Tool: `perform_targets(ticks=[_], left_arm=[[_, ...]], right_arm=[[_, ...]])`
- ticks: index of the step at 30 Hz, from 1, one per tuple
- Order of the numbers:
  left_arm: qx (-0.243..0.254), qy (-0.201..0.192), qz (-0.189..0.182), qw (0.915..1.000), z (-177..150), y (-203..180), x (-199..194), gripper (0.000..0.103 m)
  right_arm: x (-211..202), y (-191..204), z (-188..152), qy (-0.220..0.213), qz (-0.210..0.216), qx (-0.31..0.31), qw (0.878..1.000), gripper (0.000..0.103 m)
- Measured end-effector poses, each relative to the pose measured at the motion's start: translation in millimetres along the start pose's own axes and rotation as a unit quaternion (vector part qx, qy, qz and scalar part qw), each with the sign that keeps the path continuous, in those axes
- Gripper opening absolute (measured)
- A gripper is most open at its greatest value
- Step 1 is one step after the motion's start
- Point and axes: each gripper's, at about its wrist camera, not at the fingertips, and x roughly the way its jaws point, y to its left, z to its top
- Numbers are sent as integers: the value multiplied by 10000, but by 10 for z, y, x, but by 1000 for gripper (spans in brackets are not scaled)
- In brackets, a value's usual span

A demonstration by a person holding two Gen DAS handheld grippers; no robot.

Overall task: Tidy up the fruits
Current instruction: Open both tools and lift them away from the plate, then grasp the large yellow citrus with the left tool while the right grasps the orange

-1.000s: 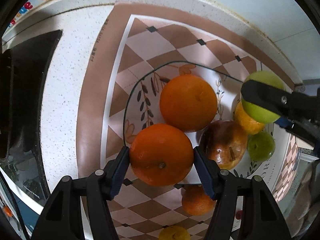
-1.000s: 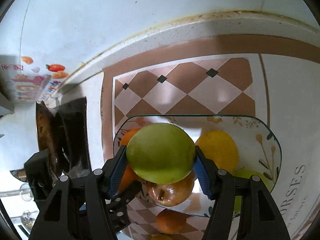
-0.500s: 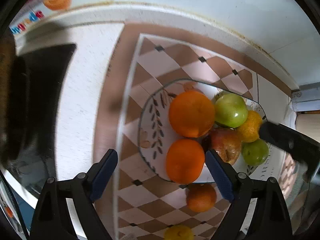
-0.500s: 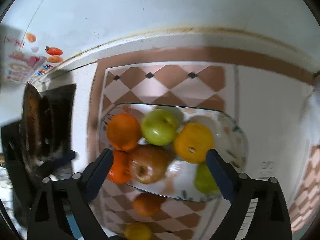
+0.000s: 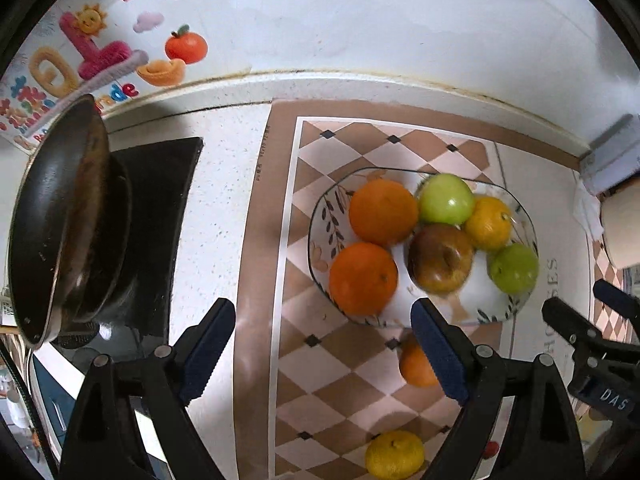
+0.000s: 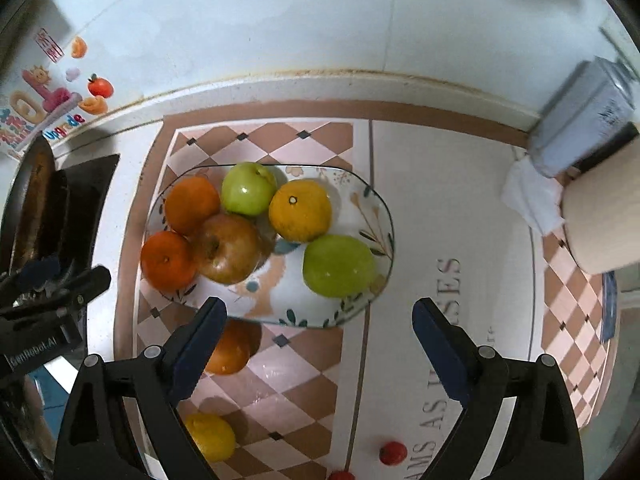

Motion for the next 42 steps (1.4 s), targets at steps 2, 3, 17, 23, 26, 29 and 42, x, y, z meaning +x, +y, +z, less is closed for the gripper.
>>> perform_targets(ticks=[2, 3, 17, 23, 26, 29, 42], left_arm=[[16, -92, -34, 10000, -111, -15, -104, 90], [23, -146, -26, 9999, -163, -14, -144, 90], [66, -1095, -121, 9939, -782, 54, -1032, 90], [100, -1354, -213, 9905, -943, 54, -1303, 90], [133, -1454, -247, 9890, -1009, 44, -1403, 90], [176, -1561, -253, 9873, -1086, 30, -1490, 90], [350, -1661, -324, 9850, -1269, -86, -1603, 90]], right_arm=[[-138, -6, -100, -142, -34, 14, 9999, 96], [-195, -9, -136, -200, -39, 27, 9998, 96], [-1045, 9, -732, -909, 40, 175, 9957, 96], [-1374, 21, -964, -1152, 86, 267, 9930, 96], [-1531, 18, -1084, -1278, 96, 321, 9912, 96], [-1646, 21, -1181, -1384, 57, 354, 9897, 96], [-1818, -28, -1422, -1519, 104, 509, 9870, 96]])
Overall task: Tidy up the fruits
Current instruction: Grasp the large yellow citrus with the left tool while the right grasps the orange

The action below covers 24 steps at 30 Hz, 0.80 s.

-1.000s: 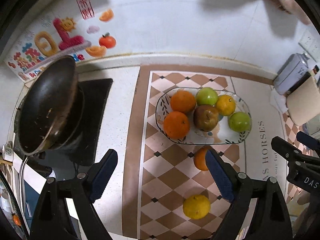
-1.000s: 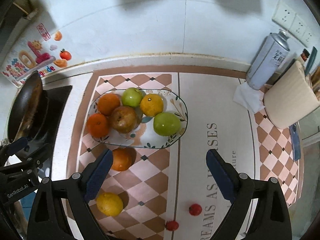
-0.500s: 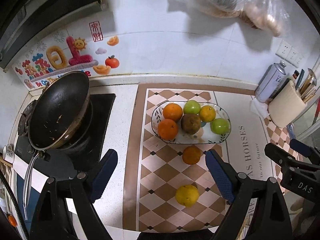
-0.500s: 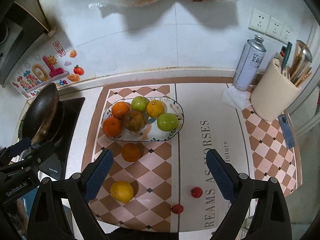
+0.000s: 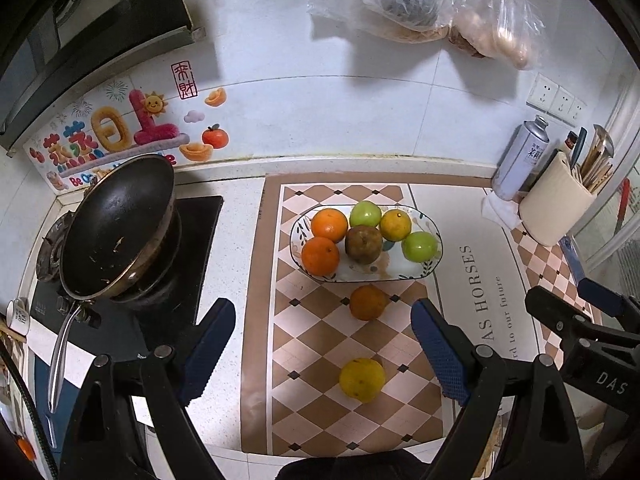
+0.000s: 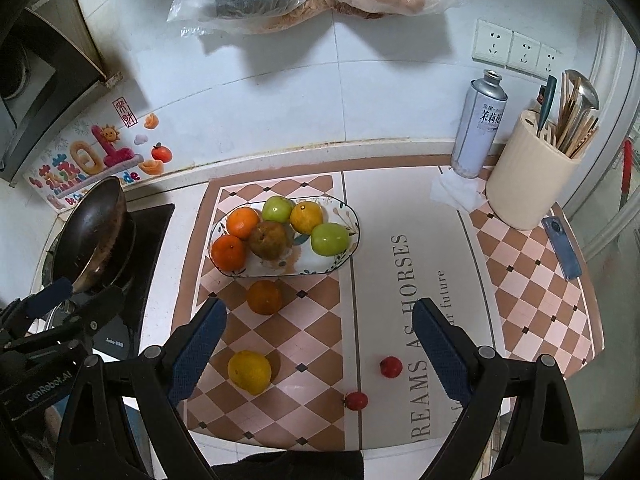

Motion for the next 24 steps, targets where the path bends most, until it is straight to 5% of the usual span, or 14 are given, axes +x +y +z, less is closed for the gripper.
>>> perform_targets(ticks=[5, 7, 9, 15, 17, 24], left_arm=[[107, 178, -39, 9998, -25, -47, 92, 91], [233, 422, -72, 9988, -50, -99, 247, 103], [244, 724, -179, 9969, -104, -135, 467, 103], [302, 2018, -296, 9785, -446, -263, 1343, 103], [318, 2349, -316, 9710, -554, -317, 1558, 103], [330, 3130, -364, 9485, -863, -491, 2158, 102]], right_arm=[[69, -34, 0, 74, 68, 89, 9999, 96], [168, -62, -13, 173, 135, 135, 9997, 96], [318, -106, -42, 328, 204, 200, 9991, 96], [919, -263, -274, 1026, 534, 462, 9922, 94], [1084, -314, -362, 1188, 629, 545, 9894, 74], [1536, -453, -496, 1668, 748, 786, 9800, 74]])
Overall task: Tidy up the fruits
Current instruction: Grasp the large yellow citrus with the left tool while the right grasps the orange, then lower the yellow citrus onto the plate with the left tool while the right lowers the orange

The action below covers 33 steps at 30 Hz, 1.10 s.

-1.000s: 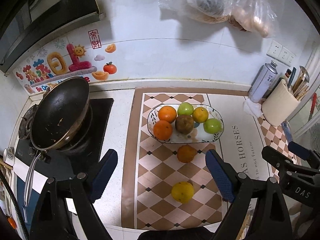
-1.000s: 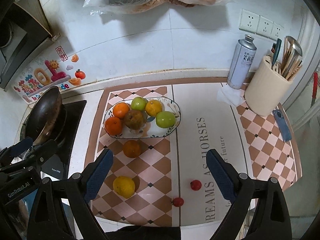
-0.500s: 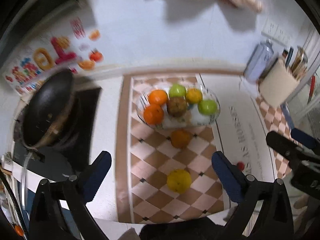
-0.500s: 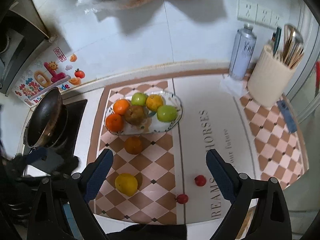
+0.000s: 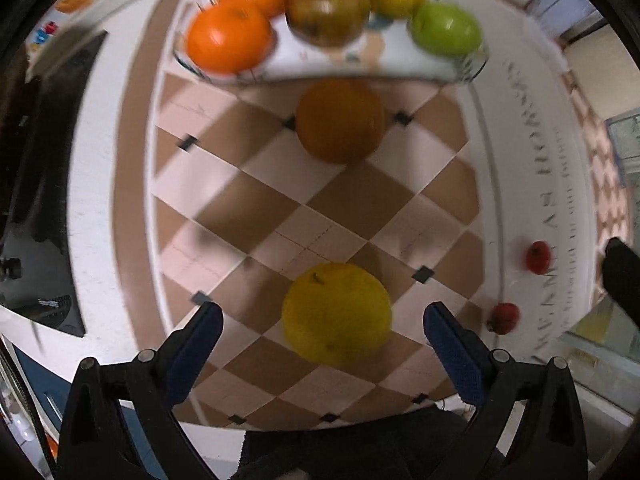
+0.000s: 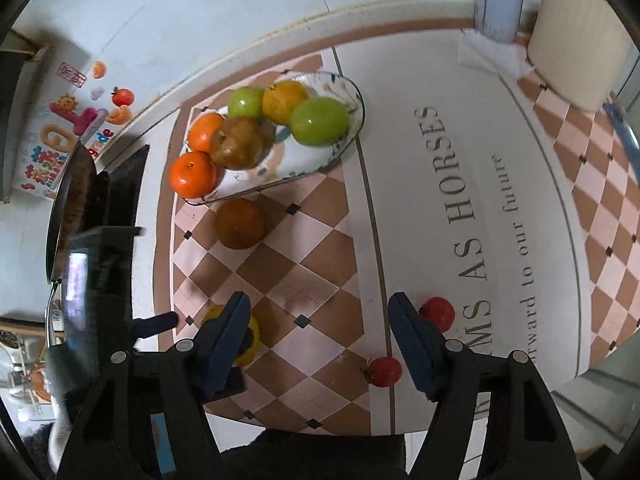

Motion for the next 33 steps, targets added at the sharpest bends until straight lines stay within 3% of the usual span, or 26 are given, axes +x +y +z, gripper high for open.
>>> perform_targets(ticks=[1, 2, 3, 5, 9, 16, 21, 23, 26, 33], left_arm=[[-4, 82, -10, 10000, 11, -11, 85, 101], [-4, 147, -32, 9999, 18, -17, 154, 90], [-7, 192, -41, 9998, 19, -18, 212, 72], [-104, 213, -335, 9992, 8, 3, 240, 61], [-220, -50, -70, 9997, -30, 115, 150, 61], [-924, -104, -24, 9957, -82, 609, 36, 61], [-1191, -77, -144, 9928, -115, 790, 49, 61], [-1273, 100, -304, 9913, -100, 808, 135, 61], [-1303, 245, -452, 9901, -144, 809, 254, 62], [-1257, 206, -416, 9910, -109, 680, 315, 61]], right_arm=[[42, -12, 23, 49, 6, 5, 10000, 74], [79, -18, 36, 92, 15, 4, 10000, 74], [113, -24, 52, 130, 34, 12, 9999, 74], [195, -15, 98, 226, 80, 11, 9997, 74], [356, 65, 233, 379, 260, -9, 9989, 74], [989, 534, 626, 758, 677, -225, 9946, 74], [1498, 833, 796, 1063, 635, -413, 9914, 73], [1595, 898, 789, 1103, 559, -526, 9909, 61], [1603, 915, 744, 1092, 469, -684, 9906, 59], [1369, 600, 547, 1133, 341, -709, 9904, 59]])
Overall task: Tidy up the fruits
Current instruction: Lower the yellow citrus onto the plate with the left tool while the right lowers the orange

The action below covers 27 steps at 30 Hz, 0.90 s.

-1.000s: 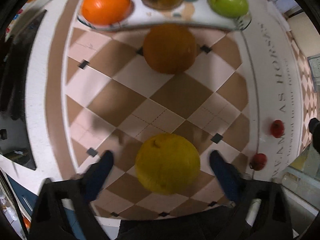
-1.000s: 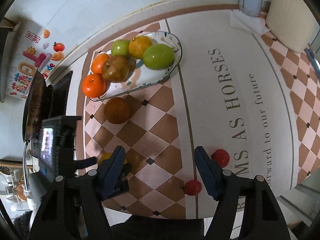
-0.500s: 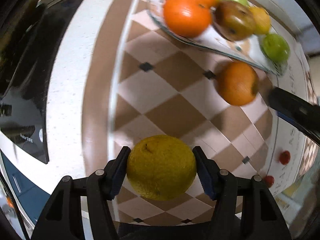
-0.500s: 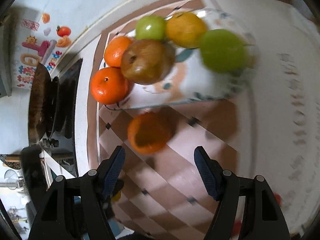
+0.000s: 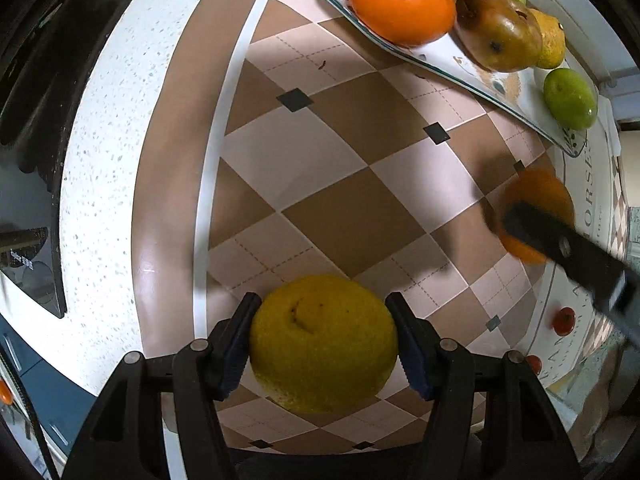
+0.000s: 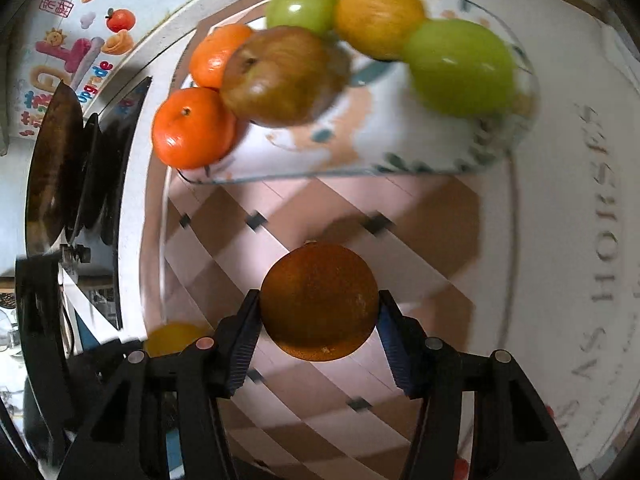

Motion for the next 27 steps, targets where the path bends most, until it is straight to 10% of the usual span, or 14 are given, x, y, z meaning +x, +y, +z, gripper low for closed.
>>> perform_targets(ticks=[14, 27], left_arm=[[448, -708, -452, 9955, 233, -504, -756, 61], [323, -1019, -1133, 9878, 936, -964, -1057, 61]], right_arm=[[-631, -338, -61, -546, 421, 398, 9968, 59], [-1078, -815, 747, -1089, 611, 927, 9878, 59]])
